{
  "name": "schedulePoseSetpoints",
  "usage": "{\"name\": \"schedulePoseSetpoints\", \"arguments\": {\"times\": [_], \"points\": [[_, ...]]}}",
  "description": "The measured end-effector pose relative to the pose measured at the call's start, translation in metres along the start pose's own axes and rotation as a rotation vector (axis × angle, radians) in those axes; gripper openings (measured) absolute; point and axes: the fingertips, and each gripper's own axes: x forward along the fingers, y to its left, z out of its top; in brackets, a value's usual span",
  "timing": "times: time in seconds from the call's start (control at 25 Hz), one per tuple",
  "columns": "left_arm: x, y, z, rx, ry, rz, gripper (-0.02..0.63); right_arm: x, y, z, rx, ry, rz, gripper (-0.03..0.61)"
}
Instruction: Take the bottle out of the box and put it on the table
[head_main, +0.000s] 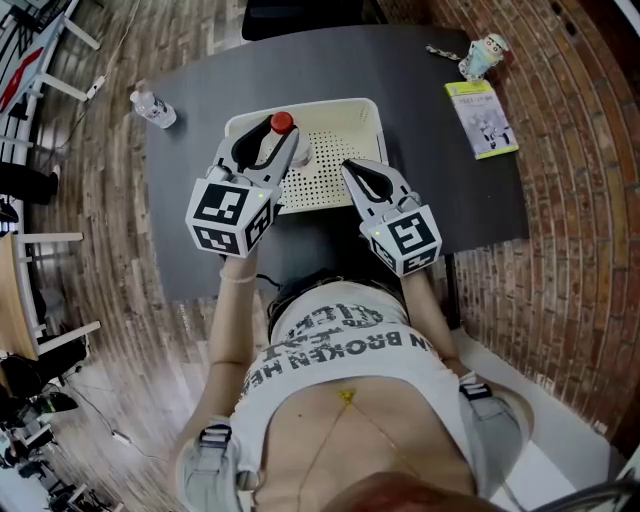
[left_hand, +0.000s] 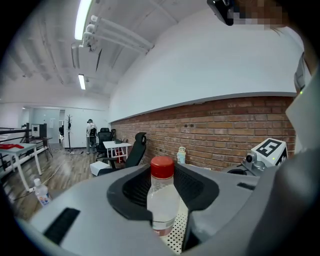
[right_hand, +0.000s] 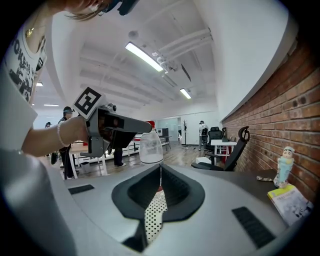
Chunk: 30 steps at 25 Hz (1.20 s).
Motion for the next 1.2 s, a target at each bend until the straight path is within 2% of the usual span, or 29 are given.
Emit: {"name": "schedulePoseSetpoints", "arguments": {"times": [0.64, 1.2], "points": [[-0.008, 0.000, -0.002, -0.026, -0.003, -0.014, 0.144, -0.005, 0.000, 0.000, 0.005, -0.005, -0.028, 0.010], [-0.011, 0.005, -0.008, -0.036, 0.007, 0.017, 0.144, -0.002, -0.001, -0.004, 0.003, 0.008, -0.011, 0.011]]}}
